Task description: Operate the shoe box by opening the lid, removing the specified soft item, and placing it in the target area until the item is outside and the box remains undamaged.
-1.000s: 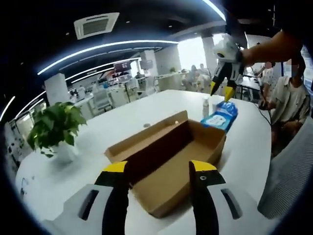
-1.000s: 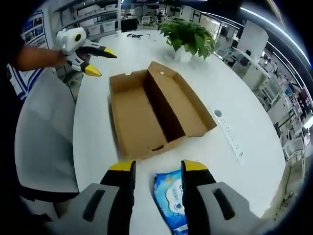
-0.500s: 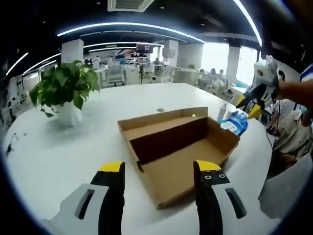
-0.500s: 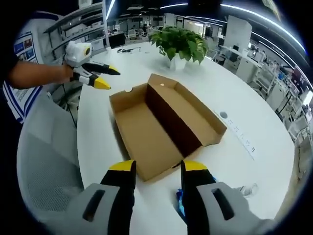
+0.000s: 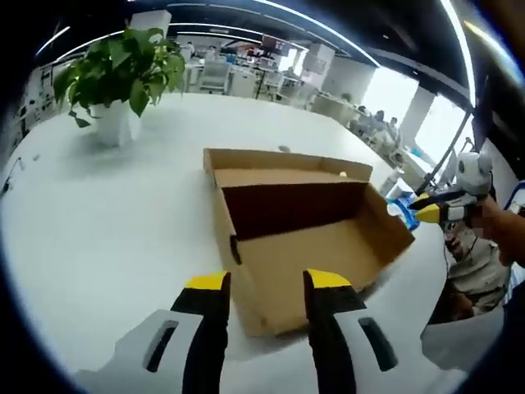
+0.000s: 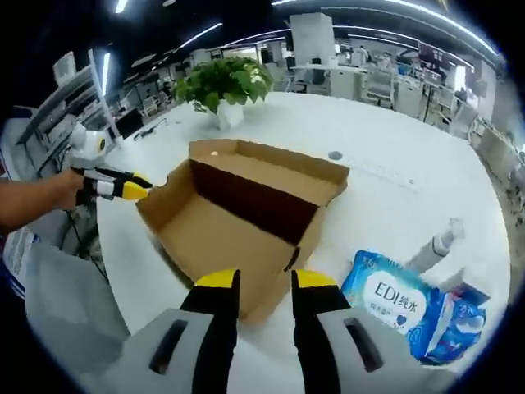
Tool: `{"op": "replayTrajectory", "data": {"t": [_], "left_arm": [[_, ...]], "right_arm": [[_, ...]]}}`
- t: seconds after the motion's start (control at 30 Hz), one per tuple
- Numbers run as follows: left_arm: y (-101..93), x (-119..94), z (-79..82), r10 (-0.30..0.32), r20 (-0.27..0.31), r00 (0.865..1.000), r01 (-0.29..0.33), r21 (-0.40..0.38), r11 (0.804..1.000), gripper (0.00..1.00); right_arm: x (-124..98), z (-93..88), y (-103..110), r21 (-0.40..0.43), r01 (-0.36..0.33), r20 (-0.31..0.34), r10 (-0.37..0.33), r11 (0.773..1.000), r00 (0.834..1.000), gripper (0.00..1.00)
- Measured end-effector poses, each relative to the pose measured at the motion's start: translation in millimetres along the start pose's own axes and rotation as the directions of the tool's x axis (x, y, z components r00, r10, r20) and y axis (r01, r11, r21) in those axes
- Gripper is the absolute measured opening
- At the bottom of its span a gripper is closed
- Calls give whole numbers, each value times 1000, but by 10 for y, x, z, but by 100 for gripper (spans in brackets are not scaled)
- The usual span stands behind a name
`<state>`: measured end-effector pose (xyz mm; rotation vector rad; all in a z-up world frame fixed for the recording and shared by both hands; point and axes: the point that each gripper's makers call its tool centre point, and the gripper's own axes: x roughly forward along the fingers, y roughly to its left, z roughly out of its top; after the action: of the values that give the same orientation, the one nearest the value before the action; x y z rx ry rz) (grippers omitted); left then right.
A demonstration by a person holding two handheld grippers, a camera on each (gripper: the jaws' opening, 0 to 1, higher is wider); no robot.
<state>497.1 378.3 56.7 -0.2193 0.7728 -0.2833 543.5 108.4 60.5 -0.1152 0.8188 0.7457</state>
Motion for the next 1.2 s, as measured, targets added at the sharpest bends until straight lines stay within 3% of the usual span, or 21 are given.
{"op": "replayTrajectory", "data": {"t": [0.2, 0.27, 0.37, 0.87, 0.93, 0.97, 1.03, 1.07, 1.1, 1.13, 1.17, 1.2], "left_arm": [[66, 72, -78, 19, -49, 999, -19, -11, 1000, 36], [82, 88, -166, 22, -104, 994, -25, -26, 999, 29], [81, 126, -255, 15, -158, 987, -21, -36, 999, 16], [189, 212, -195, 56, -170, 984, -66, -54, 996, 10], [205, 207, -192, 66, -168, 984, -75, -51, 996, 9], [214, 207, -192, 71, -169, 983, -81, -53, 995, 8], [245, 200, -187, 84, -172, 982, -95, -59, 994, 7], [265, 193, -185, 93, -174, 980, -104, -58, 993, 6], [282, 191, -182, 102, -174, 979, -112, -50, 993, 5], [314, 178, -178, 126, -170, 977, -129, -7, 992, 5], [309, 176, -185, 130, -169, 977, -133, -11, 991, 5], [317, 170, -188, 130, -166, 977, -136, -25, 990, 5]], "right_arm": [[154, -133, 27, 74, 2, -30, 0, 997, 1000, 14], [182, -154, 14, 86, 4, -41, 0, 996, 999, 8], [203, -157, -16, 125, 23, -46, -17, 992, 999, 7], [199, -148, 34, 129, 48, -48, -42, 990, 998, 8], [204, -153, 56, 136, 22, -55, -15, 991, 998, 12], [197, -129, 36, 148, 24, -44, -17, 989, 999, 21], [159, 49, -12, 212, 9, 30, -16, 977, 999, 32], [134, 147, -23, 247, -11, 70, -6, 969, 998, 32], [128, 277, -126, 325, -33, 120, -7, 945, 993, 32], [139, 333, -218, 378, -40, 135, -12, 925, 991, 33], [159, 393, -348, 454, -37, 150, -36, 890, 988, 34], [172, 379, -387, 482, -28, 138, -44, 876, 989, 33]]}}
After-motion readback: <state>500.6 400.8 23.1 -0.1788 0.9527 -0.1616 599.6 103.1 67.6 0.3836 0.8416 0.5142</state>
